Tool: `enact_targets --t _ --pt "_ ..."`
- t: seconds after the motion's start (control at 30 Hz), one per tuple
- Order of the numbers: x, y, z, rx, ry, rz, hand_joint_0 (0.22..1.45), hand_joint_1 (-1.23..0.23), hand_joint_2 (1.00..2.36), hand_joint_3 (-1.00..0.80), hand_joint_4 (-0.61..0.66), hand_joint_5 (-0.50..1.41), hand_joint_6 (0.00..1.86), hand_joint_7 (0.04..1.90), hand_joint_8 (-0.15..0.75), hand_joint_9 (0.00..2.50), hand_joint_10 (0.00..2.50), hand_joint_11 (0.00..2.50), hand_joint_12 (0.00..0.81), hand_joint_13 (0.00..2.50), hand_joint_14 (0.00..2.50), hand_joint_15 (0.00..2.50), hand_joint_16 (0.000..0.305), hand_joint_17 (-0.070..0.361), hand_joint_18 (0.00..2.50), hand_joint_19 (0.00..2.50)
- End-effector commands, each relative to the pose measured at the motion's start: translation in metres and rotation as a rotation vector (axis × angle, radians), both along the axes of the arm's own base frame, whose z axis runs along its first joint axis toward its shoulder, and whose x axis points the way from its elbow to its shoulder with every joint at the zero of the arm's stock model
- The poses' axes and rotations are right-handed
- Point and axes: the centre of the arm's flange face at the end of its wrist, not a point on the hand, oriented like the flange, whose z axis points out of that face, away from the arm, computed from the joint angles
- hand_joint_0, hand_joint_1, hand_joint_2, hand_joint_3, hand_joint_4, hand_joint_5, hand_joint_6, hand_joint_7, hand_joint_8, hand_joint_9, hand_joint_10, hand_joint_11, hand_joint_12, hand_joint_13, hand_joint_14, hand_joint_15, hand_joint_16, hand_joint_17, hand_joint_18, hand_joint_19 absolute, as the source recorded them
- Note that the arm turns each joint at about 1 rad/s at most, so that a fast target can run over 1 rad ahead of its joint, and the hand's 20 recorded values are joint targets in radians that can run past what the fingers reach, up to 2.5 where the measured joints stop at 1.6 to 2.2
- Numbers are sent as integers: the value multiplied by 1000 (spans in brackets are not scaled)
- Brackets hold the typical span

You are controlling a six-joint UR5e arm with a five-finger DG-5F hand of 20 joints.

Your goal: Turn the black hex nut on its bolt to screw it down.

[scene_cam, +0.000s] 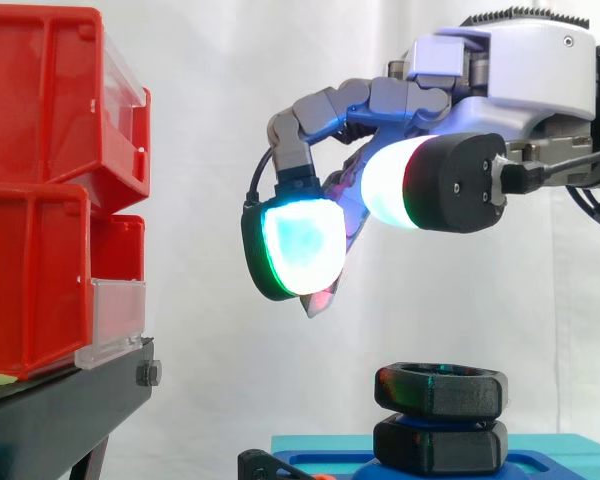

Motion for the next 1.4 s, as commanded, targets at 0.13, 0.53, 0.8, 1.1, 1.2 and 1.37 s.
enact_targets --t 0.13,0.53,0.8,1.1,1.2,1.37 --pt "3 27 0 2 0 0 554 -337 1000 -500 261 -6 529 1431 313 1101 8 305 311 895 7 229 37 83 773 343" --pt "2 53 -3 3 32 -10 555 -352 1000 -500 241 -4 527 1445 314 1109 8 311 310 896 7 229 37 83 773 338" --pt "-2 45 -8 -6 69 -17 556 -356 1000 -500 239 -7 543 1430 310 1101 8 306 310 894 7 227 37 83 772 336" --pt "-5 28 -10 -11 89 -32 555 -361 1000 -500 257 -6 531 1437 310 1104 8 312 311 890 7 225 37 83 773 346" --pt "-5 21 -11 -11 91 -40 554 -361 1000 -500 267 -5 526 1436 310 1105 8 317 309 890 7 228 37 83 771 346" --pt "-6 14 -11 -11 91 -34 554 -360 1000 -500 245 -2 513 1470 309 1102 10 307 310 893 7 229 37 83 774 344"
